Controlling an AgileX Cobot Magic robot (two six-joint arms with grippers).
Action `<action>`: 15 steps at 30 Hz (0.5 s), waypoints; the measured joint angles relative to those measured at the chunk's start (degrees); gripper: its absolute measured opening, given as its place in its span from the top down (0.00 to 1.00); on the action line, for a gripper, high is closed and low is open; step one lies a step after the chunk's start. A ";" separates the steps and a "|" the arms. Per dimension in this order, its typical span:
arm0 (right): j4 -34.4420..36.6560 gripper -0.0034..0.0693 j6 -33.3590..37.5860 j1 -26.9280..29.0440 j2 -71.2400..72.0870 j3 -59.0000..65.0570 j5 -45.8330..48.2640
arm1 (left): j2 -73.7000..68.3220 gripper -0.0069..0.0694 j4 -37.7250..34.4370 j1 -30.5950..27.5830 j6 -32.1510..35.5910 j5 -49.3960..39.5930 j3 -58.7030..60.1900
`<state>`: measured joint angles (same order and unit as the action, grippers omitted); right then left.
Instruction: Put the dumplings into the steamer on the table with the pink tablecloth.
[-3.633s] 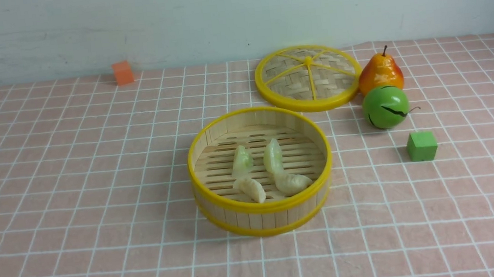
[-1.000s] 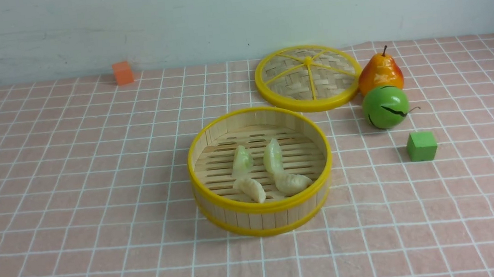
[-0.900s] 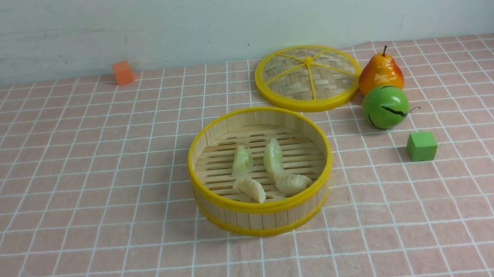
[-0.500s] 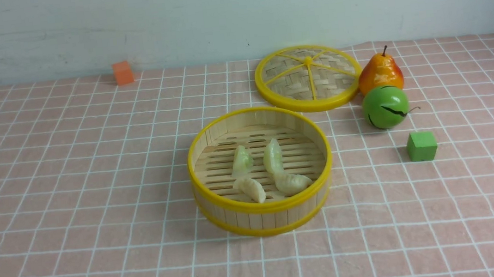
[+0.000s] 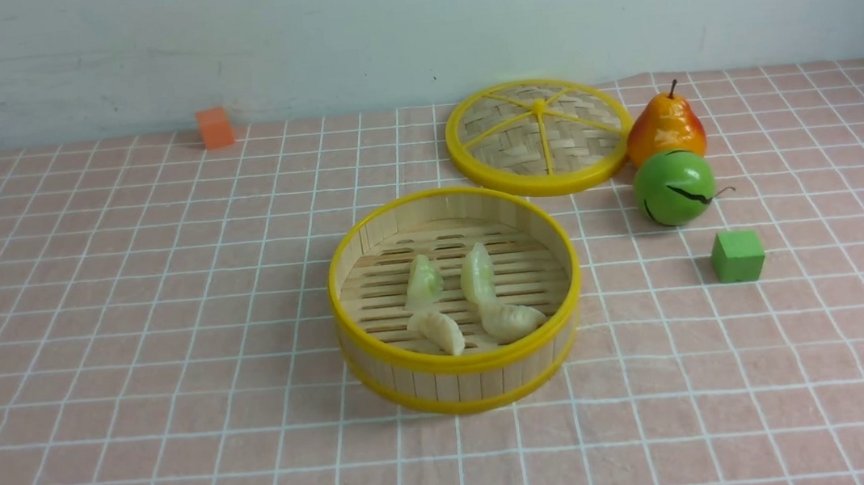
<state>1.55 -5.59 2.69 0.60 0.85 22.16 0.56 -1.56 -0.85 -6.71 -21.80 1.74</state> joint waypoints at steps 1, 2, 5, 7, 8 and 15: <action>0.00 0.63 0.00 0.00 0.00 0.00 0.00 | 0.00 0.86 0.00 0.00 0.00 0.00 0.00; 0.00 0.63 0.00 0.00 0.00 0.00 0.00 | 0.00 0.86 0.00 0.00 0.00 0.00 0.00; 0.00 0.63 0.00 0.00 0.00 0.00 0.00 | 0.00 0.85 0.00 0.00 0.00 0.00 0.00; 0.00 0.63 0.00 0.00 0.00 0.00 0.00 | 0.00 0.85 0.00 0.00 0.00 0.00 0.00; 0.00 0.63 0.00 0.00 0.00 0.00 0.00 | 0.00 0.84 0.00 0.00 0.00 0.00 0.00; 0.00 0.63 0.00 0.00 0.00 0.00 0.00 | 0.00 0.84 0.00 0.00 0.00 0.00 0.00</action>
<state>1.55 -5.59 2.69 0.60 0.85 22.16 0.56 -1.56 -0.85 -6.71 -21.80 1.74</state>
